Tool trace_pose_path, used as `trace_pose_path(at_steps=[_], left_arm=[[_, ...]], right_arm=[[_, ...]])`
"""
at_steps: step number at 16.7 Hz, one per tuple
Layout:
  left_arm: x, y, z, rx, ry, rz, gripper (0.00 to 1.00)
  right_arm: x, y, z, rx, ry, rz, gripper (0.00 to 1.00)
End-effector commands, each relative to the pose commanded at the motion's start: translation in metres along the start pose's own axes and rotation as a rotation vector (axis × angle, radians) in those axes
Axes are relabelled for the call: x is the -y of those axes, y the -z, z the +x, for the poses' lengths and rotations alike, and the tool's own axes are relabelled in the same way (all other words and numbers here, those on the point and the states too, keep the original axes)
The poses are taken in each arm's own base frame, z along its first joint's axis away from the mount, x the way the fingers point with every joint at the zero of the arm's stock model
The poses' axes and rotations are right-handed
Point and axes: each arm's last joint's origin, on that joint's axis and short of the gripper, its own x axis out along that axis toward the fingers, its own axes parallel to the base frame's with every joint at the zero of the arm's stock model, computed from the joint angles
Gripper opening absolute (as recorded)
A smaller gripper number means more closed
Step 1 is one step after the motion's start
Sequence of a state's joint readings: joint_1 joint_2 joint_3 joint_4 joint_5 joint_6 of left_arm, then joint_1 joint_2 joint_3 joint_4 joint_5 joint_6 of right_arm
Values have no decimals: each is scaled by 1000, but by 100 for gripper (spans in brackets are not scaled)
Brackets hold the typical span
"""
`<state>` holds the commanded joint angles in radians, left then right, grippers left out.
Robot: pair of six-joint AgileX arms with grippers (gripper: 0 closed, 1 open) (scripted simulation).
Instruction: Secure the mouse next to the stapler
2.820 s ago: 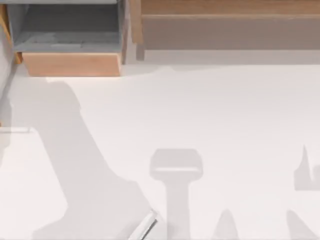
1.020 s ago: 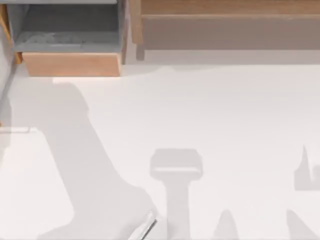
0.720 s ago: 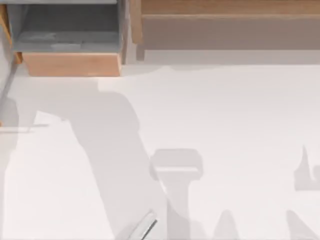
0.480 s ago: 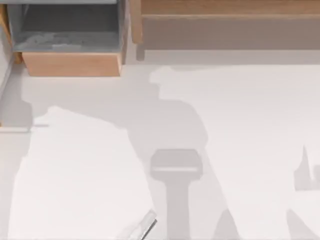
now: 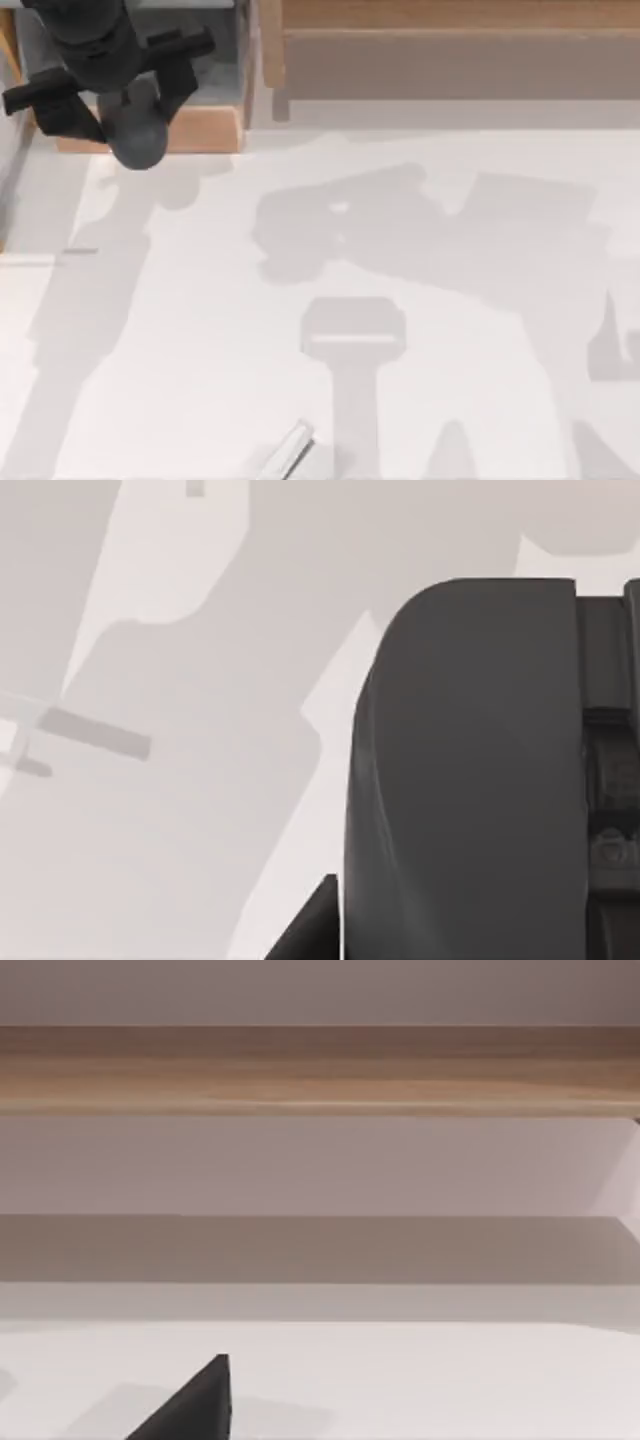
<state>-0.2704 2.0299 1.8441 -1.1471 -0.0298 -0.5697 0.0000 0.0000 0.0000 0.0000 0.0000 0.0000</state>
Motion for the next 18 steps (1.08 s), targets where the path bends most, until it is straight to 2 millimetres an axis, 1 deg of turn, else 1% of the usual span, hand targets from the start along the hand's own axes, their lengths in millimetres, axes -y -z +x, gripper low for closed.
trace_pose_path(at_steps=[3, 6, 9, 12, 14, 15, 17, 18], left_arm=[[57, 68, 9, -48, 11, 65, 0], [98, 143, 19, -88, 6, 134, 0], [121, 218, 30, -114, -10, 203, 0], [129, 280, 39, -127, -32, 262, 0], [130, 310, 44, -129, -44, 292, 0], [129, 320, 45, -129, -47, 302, 0], [129, 330, 46, -129, -51, 312, 0], [129, 330, 46, -129, -51, 312, 0]], right_arm=[[0, 0, 0, 0, 0, 0, 100], [0, 0, 0, 0, 0, 0, 100], [0, 0, 0, 0, 0, 0, 100], [0, 0, 0, 0, 0, 0, 100], [0, 0, 0, 0, 0, 0, 100], [0, 0, 0, 0, 0, 0, 100], [0, 0, 0, 0, 0, 0, 100], [0, 0, 0, 0, 0, 0, 100]])
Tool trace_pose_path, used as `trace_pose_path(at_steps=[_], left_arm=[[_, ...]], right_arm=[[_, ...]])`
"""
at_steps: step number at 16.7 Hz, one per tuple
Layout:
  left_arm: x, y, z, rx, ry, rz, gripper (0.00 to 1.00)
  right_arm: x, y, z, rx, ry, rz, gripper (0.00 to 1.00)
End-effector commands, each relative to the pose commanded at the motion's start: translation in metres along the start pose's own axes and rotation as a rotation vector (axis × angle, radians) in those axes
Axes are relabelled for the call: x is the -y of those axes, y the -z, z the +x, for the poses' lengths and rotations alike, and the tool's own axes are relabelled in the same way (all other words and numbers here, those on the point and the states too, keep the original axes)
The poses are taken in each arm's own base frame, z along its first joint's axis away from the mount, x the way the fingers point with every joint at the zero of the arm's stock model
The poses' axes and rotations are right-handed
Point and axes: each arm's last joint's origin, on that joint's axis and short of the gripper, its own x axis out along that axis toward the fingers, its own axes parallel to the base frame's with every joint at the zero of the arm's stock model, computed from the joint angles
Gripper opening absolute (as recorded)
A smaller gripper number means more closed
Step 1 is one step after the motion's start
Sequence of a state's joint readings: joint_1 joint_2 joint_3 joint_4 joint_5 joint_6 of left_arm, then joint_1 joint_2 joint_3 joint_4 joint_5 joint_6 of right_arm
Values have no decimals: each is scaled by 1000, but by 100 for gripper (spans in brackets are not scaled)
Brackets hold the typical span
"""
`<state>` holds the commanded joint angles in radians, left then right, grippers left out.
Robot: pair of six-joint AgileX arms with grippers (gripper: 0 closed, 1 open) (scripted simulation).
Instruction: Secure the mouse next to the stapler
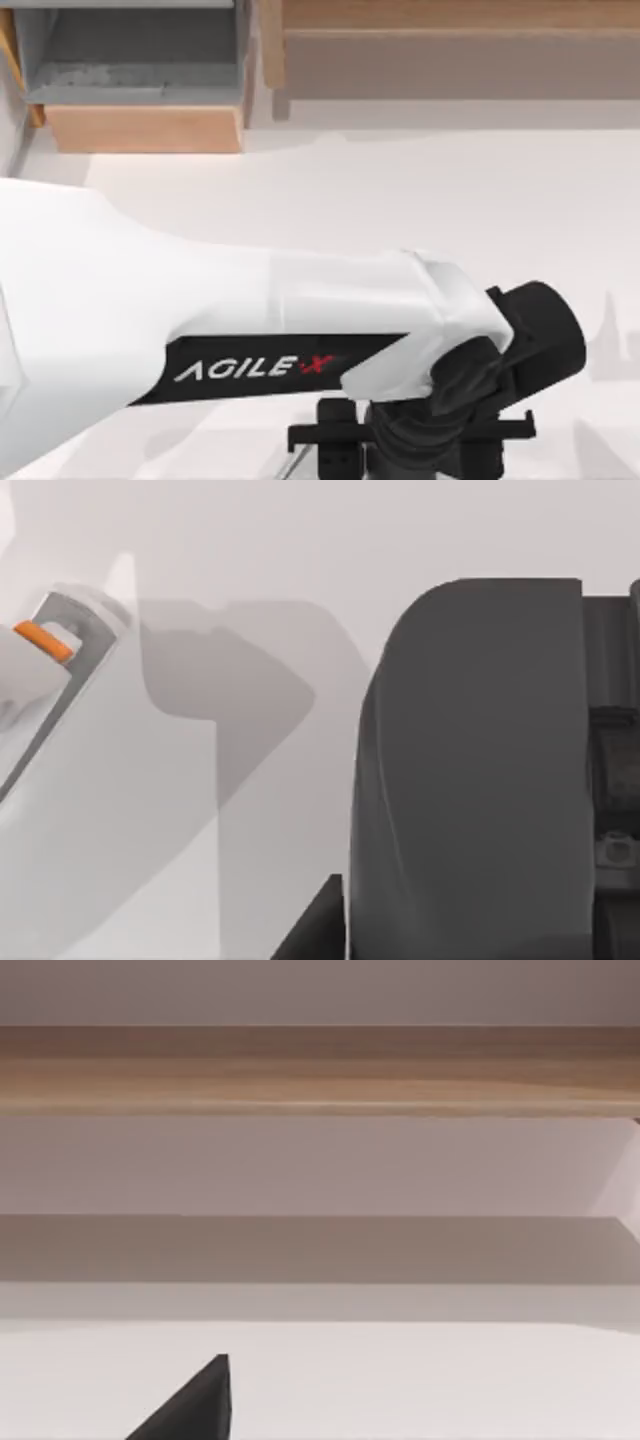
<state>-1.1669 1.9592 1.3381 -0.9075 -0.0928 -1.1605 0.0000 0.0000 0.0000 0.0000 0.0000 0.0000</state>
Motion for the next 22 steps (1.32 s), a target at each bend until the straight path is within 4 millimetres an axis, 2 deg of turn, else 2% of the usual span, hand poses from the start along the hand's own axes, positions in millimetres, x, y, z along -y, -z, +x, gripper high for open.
trace_pose_path(at_steps=[17, 22], left_arm=[[3, -4, -9, 29, 53, -7, 0], [3, -4, -4, 26, 52, -6, 0]], right_arm=[[0, 0, 0, 0, 0, 0, 100], [0, 0, 0, 0, 0, 0, 100]])
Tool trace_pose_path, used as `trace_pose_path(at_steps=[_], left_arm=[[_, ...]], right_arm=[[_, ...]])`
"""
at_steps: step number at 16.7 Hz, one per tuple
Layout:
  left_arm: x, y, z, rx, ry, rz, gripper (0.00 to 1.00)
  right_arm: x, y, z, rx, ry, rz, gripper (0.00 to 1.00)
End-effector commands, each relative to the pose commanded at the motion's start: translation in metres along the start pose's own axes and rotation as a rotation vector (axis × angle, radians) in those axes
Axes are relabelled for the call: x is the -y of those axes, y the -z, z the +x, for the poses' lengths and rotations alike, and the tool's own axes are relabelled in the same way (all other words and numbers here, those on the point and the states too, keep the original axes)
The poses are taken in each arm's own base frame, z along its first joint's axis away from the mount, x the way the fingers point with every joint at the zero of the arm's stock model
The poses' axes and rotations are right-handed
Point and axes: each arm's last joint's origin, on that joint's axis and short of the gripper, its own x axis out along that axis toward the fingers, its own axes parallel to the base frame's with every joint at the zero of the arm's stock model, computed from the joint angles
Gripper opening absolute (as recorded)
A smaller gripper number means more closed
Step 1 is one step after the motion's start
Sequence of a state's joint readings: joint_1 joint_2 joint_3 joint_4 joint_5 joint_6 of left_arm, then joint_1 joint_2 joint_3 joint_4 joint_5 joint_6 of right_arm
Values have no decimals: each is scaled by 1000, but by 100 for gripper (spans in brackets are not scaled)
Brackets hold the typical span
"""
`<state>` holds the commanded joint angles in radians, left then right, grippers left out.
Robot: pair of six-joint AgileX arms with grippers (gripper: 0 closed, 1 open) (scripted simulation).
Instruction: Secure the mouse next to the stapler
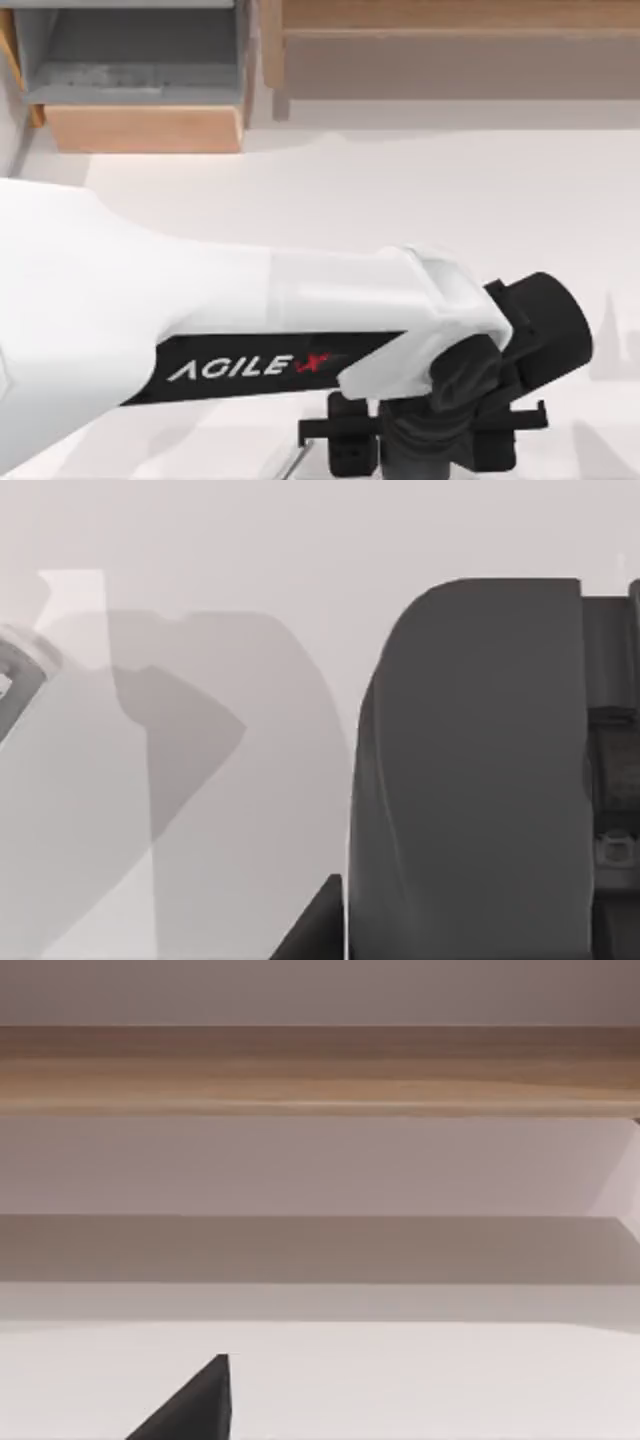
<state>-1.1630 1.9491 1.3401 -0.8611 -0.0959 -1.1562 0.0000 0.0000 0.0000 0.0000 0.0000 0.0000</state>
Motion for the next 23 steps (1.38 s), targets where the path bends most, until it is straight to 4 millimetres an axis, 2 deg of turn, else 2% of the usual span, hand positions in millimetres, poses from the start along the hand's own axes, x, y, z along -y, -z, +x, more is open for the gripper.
trace_pose_path(at_steps=[5, 9, 22, 23], left_arm=[[-4, 4, 19, -26, -52, 6, 0], [-4, 4, 19, -26, -52, 6, 0], [-4, 4, 19, -26, -52, 6, 98], [-4, 4, 19, -26, -52, 6, 100]], right_arm=[[0, 0, 0, 0, 0, 0, 100], [0, 0, 0, 0, 0, 0, 100], [0, 0, 0, 0, 0, 0, 100], [0, 0, 0, 0, 0, 0, 100]])
